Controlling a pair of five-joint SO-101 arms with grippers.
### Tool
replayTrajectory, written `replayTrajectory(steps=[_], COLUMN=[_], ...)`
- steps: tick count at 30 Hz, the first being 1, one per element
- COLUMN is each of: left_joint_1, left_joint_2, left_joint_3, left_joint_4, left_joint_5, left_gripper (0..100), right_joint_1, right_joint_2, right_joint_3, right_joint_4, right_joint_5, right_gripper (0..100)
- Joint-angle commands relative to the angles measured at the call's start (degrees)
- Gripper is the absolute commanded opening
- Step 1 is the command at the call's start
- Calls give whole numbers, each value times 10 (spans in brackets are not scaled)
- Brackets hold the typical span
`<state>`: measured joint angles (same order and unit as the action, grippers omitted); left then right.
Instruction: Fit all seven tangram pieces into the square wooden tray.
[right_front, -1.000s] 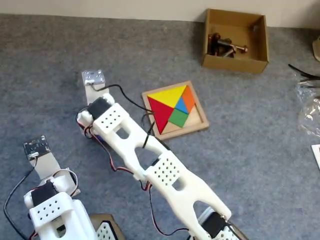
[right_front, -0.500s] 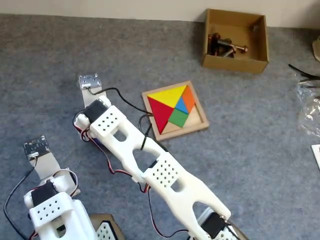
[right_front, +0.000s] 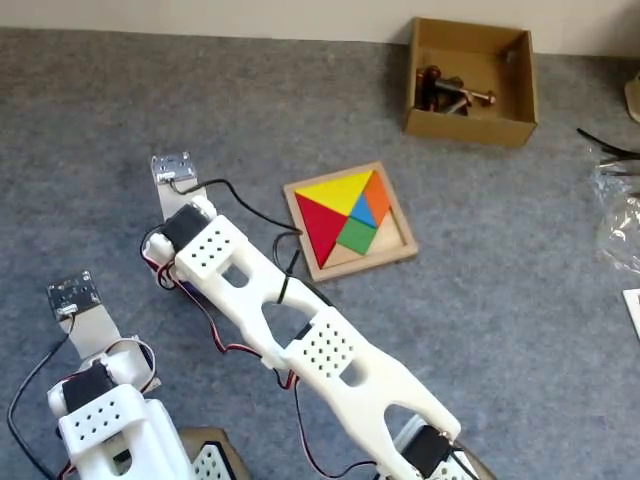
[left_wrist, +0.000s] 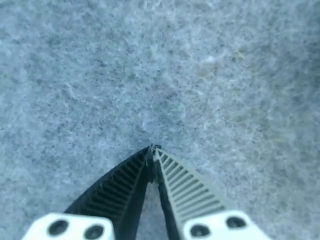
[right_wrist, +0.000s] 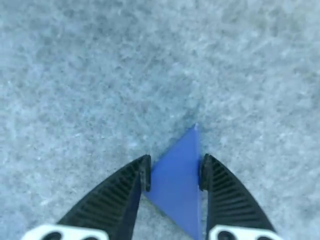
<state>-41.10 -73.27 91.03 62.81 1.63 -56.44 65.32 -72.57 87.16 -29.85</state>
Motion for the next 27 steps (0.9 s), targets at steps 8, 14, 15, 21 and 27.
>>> replayTrajectory(steps=[8,14,15,21,27], left_joint_1=[-9,-9,-9,-9,-9], left_joint_2=[-2,-2,-2,-2,-2], left_joint_3=[0,0,0,0,0], left_joint_4=[6,6,6,6,6], left_joint_5=[5,5,5,5,5], left_gripper=[5,5,5,5,5], right_joint_1=[-30,-44,-46,-45,-45], right_joint_2=[-16,-15,-14,-11,-11], right_joint_3=[-34,-34,-34,-34,-30], right_joint_4=[22,36,36,36,32], right_joint_5=[-1,-1,-1,33,38], right_gripper=[286,286,286,286,285])
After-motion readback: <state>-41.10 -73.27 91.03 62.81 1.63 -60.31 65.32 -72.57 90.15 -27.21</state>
